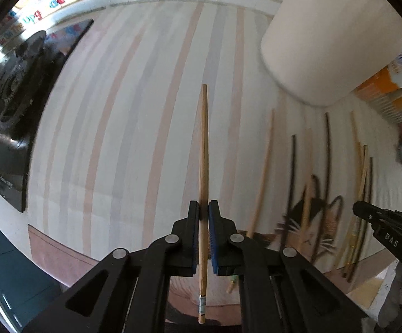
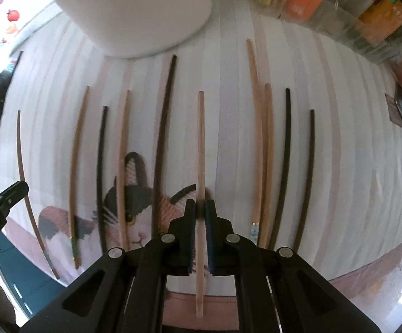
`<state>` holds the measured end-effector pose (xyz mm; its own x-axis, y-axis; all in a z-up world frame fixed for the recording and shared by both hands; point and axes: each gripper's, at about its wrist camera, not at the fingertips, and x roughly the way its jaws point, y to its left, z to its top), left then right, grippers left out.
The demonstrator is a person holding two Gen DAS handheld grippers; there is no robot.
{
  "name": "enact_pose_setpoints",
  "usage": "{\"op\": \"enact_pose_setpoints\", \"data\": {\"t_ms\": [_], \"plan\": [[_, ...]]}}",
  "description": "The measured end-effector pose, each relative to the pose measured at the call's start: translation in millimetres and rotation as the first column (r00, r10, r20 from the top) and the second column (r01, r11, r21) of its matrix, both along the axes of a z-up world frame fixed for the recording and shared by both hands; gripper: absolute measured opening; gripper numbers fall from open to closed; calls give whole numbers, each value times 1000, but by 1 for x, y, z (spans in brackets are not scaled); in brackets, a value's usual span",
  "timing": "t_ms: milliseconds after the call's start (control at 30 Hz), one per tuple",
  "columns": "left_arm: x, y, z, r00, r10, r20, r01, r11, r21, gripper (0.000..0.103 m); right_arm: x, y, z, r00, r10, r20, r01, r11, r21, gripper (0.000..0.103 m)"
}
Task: Organize utensils
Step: 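Lift the wooden chopsticks with both tools and carry them over the cream holder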
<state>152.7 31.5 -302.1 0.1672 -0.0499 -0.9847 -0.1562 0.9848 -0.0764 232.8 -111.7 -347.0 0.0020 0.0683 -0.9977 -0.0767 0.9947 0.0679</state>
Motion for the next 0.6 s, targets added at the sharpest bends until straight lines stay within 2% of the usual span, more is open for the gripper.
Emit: {"op": "enact_pose_setpoints", "data": {"t_ms": [100, 167, 333, 367, 433, 533, 600], "plan": [[-10, -4, 19, 999, 1, 48, 0, 1000, -6, 4, -15, -12, 23, 999, 13, 32, -14, 1000, 24, 7], [-13, -4, 31, 997, 5, 78, -5, 1000, -4, 4, -4, -13, 45, 998, 18, 55, -20, 999, 33, 7], [6, -5, 78, 984, 10, 177, -7, 1000, -14, 4, -11, -36, 99, 989, 12, 145, -23, 996, 81, 7], [11, -6, 90, 979, 12, 205, -9, 1000, -15, 4, -13, -43, 115, 986, 13, 166, -29, 995, 91, 7], [27, -8, 113, 968, 12, 253, -8, 1000, -15, 4, 10, -54, 144, 980, 8, 200, -31, 993, 115, 7], [32, -10, 151, 941, 19, 337, -6, 999, -39, 4, 22, -52, 171, 962, 3, 272, -43, 989, 144, 7], [38, -14, 178, 919, 16, 394, 9, 998, -62, 4, 21, -58, 202, 947, -15, 321, -45, 983, 180, 7]]}}
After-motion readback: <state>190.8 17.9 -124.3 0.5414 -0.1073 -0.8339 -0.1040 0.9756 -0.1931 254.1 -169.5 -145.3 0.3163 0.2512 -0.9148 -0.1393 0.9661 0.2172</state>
